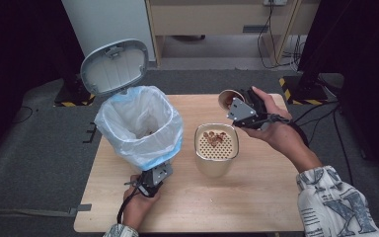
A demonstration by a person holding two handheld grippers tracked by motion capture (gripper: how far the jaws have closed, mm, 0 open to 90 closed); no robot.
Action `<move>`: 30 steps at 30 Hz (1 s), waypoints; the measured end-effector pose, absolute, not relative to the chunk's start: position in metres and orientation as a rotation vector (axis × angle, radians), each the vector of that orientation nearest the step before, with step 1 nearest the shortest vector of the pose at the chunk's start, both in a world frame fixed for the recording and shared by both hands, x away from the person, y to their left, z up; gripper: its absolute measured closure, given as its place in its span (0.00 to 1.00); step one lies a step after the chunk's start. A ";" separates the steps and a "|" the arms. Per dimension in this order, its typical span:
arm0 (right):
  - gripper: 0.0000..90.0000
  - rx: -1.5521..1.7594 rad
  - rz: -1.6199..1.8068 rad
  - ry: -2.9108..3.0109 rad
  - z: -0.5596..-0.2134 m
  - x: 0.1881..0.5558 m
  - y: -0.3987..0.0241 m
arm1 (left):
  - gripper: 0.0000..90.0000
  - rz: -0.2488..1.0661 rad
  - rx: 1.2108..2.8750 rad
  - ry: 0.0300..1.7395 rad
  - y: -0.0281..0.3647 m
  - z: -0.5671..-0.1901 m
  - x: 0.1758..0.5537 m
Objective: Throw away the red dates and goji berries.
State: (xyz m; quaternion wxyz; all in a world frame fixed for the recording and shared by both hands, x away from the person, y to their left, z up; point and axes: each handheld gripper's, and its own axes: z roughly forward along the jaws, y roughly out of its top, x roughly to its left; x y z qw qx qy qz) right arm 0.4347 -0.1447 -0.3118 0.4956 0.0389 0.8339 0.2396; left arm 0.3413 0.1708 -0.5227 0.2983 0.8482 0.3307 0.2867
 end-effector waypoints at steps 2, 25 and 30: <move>0.41 0.080 0.571 2.014 -0.311 0.434 -0.144 | 0.99 0.760 2.254 0.880 0.171 -0.523 0.341; 0.41 0.022 0.498 2.010 -0.308 0.435 -0.140 | 0.99 0.756 2.249 0.884 0.171 -0.523 0.341; 0.41 0.027 0.499 2.005 -0.305 0.435 -0.141 | 0.99 0.755 2.248 0.884 0.171 -0.523 0.341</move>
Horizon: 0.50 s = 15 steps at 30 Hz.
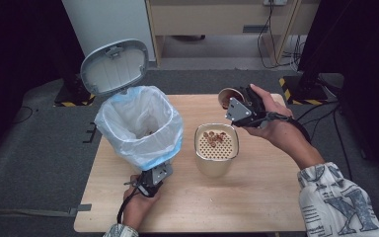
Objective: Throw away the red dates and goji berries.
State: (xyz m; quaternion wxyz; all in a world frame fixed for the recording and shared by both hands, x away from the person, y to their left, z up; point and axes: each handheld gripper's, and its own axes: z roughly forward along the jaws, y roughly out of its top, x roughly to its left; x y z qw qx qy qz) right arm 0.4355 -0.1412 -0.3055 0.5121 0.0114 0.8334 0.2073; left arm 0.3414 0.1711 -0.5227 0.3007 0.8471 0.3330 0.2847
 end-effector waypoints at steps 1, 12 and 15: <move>0.41 0.029 0.498 2.000 -0.305 0.435 -0.141 | 0.99 0.755 2.247 0.885 0.171 -0.523 0.341; 0.41 -0.020 0.451 1.998 -0.306 0.434 -0.137 | 0.99 0.754 2.247 0.886 0.171 -0.523 0.342; 0.41 -0.024 0.453 1.997 -0.306 0.434 -0.136 | 0.99 0.756 2.247 0.884 0.171 -0.523 0.341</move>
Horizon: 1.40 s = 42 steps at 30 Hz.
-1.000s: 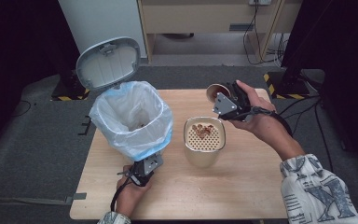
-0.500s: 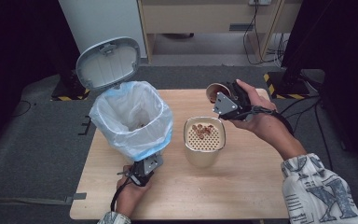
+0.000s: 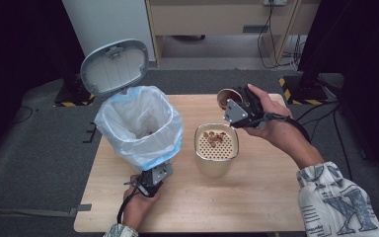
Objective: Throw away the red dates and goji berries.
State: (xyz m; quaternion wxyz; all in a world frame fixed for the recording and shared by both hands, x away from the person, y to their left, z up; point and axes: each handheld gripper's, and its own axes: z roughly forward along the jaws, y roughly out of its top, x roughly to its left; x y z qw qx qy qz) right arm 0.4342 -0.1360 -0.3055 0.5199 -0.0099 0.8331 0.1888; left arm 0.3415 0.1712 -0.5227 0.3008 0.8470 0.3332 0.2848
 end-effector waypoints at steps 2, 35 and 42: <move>0.41 -0.019 0.470 2.007 -0.305 0.433 -0.134 | 0.99 0.757 2.248 0.885 0.171 -0.523 0.341; 0.41 -0.044 0.415 1.969 -0.287 0.433 -0.138 | 0.99 0.752 2.247 0.886 0.171 -0.523 0.342; 0.41 -0.100 0.329 1.937 -0.286 0.431 -0.138 | 0.99 0.752 2.246 0.887 0.171 -0.523 0.342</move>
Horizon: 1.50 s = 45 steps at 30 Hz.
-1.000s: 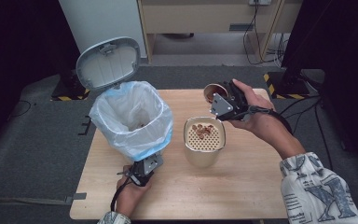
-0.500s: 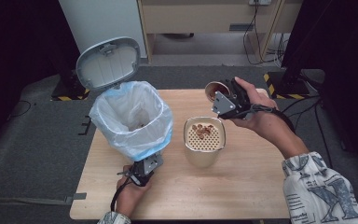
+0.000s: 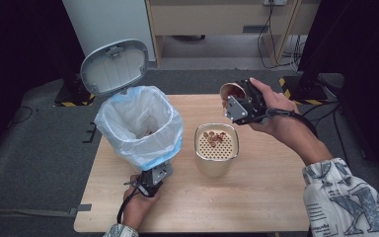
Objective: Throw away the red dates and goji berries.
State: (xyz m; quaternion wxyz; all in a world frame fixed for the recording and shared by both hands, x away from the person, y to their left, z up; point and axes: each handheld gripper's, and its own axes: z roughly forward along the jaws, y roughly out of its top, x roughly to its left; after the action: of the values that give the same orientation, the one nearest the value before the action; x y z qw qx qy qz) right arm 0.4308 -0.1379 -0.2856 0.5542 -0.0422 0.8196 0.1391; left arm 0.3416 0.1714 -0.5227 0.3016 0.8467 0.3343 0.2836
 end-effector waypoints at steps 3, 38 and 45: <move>0.41 -0.107 0.316 1.940 -0.287 0.431 -0.138 | 0.99 0.751 2.246 0.887 0.171 -0.523 0.342; 0.41 -0.219 0.167 1.873 -0.284 0.429 -0.130 | 0.99 0.747 2.240 0.890 0.172 -0.523 0.342; 0.41 -0.279 0.055 1.823 -0.286 0.428 -0.129 | 0.99 0.745 2.241 0.891 0.172 -0.523 0.342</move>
State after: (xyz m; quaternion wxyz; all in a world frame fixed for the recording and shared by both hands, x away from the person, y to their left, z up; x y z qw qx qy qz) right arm 0.4277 -0.1288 -0.2858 0.6038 -0.1203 0.7877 0.0237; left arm 0.3419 0.1718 -0.5227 0.3038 0.8460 0.3362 0.2811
